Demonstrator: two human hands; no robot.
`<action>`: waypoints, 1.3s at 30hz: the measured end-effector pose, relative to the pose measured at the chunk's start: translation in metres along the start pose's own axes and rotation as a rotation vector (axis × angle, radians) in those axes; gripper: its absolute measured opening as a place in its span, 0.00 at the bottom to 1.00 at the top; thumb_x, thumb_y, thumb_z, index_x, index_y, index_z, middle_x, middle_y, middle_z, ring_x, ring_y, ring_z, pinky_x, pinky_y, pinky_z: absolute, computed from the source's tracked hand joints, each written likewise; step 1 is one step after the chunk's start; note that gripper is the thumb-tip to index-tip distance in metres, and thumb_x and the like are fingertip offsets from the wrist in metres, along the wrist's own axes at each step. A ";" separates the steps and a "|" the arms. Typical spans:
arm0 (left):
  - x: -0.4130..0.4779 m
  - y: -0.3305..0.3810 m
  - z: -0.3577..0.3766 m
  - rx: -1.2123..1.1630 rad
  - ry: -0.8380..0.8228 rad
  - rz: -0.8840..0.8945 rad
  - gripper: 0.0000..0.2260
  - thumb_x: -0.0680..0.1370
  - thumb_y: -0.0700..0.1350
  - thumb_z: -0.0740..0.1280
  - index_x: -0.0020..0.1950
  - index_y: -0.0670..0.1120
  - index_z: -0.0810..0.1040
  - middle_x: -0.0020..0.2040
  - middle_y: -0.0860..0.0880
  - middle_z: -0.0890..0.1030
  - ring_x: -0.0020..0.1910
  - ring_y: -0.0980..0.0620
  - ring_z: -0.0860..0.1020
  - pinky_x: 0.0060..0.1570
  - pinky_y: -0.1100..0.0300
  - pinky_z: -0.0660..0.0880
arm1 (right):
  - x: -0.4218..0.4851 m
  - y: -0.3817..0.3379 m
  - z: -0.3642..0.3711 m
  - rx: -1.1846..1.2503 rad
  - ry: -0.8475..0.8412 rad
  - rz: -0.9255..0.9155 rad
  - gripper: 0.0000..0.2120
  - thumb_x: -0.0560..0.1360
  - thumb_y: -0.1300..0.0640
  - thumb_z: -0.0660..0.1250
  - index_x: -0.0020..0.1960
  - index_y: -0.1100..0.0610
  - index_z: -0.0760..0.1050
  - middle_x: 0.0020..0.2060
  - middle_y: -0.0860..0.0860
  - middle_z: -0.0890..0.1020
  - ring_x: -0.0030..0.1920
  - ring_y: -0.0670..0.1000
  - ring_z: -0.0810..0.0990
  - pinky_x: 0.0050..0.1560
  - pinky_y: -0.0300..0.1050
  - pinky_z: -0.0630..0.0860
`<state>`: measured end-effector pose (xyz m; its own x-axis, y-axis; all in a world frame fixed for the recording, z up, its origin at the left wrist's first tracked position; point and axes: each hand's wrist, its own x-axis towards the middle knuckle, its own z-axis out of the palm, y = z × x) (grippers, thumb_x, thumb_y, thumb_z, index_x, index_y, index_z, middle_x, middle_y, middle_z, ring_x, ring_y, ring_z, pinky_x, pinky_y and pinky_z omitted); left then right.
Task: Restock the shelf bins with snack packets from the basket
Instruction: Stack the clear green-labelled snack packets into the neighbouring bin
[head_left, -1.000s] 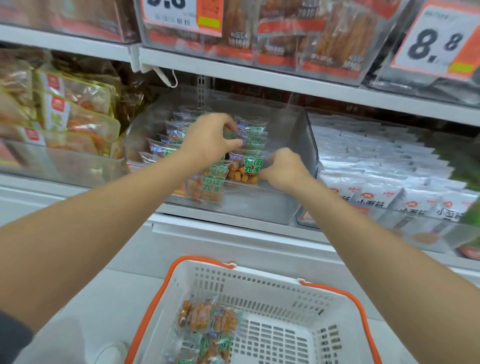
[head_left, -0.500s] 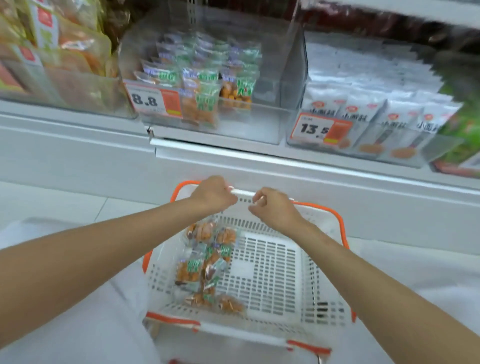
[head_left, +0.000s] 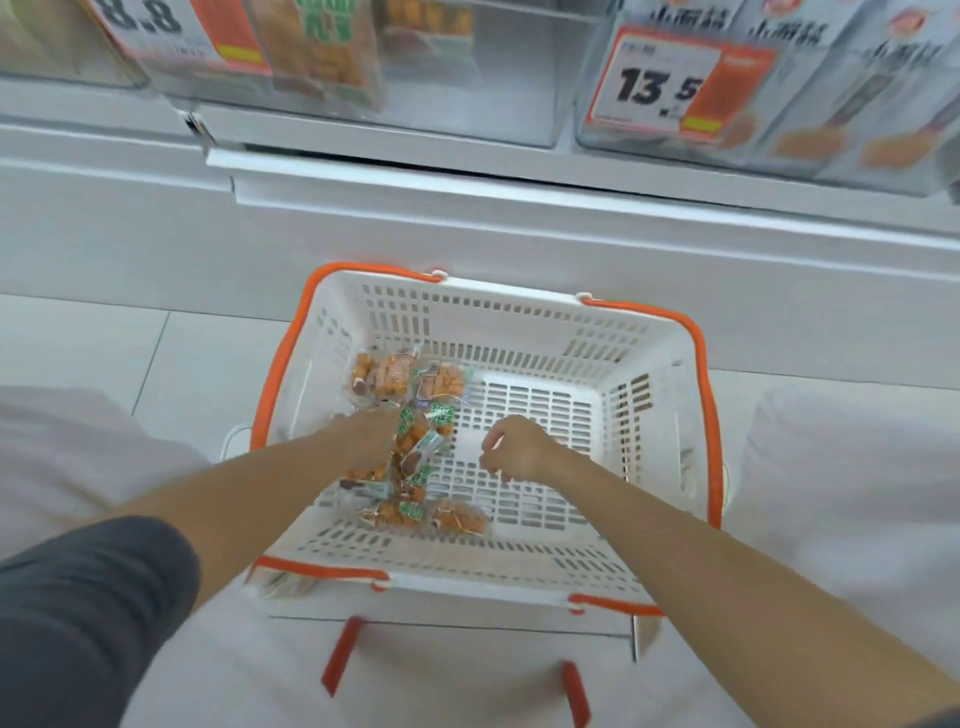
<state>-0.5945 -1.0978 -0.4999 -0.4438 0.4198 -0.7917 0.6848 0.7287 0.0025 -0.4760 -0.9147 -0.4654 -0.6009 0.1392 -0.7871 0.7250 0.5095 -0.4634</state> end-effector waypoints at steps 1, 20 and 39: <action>0.002 -0.002 0.003 0.071 -0.027 -0.004 0.23 0.82 0.44 0.55 0.77 0.49 0.60 0.66 0.43 0.75 0.55 0.45 0.77 0.45 0.60 0.71 | 0.002 0.001 0.002 -0.022 -0.002 -0.002 0.06 0.77 0.64 0.65 0.41 0.62 0.76 0.39 0.68 0.78 0.36 0.56 0.75 0.42 0.54 0.79; -0.109 0.013 -0.167 -1.280 0.220 0.145 0.08 0.77 0.46 0.70 0.47 0.42 0.76 0.43 0.49 0.81 0.37 0.58 0.81 0.36 0.67 0.80 | -0.072 -0.074 -0.098 0.615 0.324 -0.200 0.23 0.80 0.39 0.56 0.62 0.58 0.69 0.49 0.55 0.77 0.54 0.57 0.79 0.58 0.55 0.78; -0.140 0.009 -0.199 -1.608 0.224 0.465 0.20 0.69 0.45 0.75 0.59 0.43 0.78 0.54 0.46 0.84 0.54 0.50 0.82 0.53 0.54 0.80 | -0.133 -0.109 -0.145 0.693 0.442 -0.556 0.20 0.76 0.56 0.70 0.56 0.73 0.74 0.33 0.52 0.77 0.31 0.46 0.79 0.40 0.40 0.81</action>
<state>-0.6412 -1.0428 -0.2673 -0.5525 0.7020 -0.4494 -0.4061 0.2441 0.8806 -0.5241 -0.8652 -0.2511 -0.8843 0.4070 -0.2287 0.2541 0.0086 -0.9671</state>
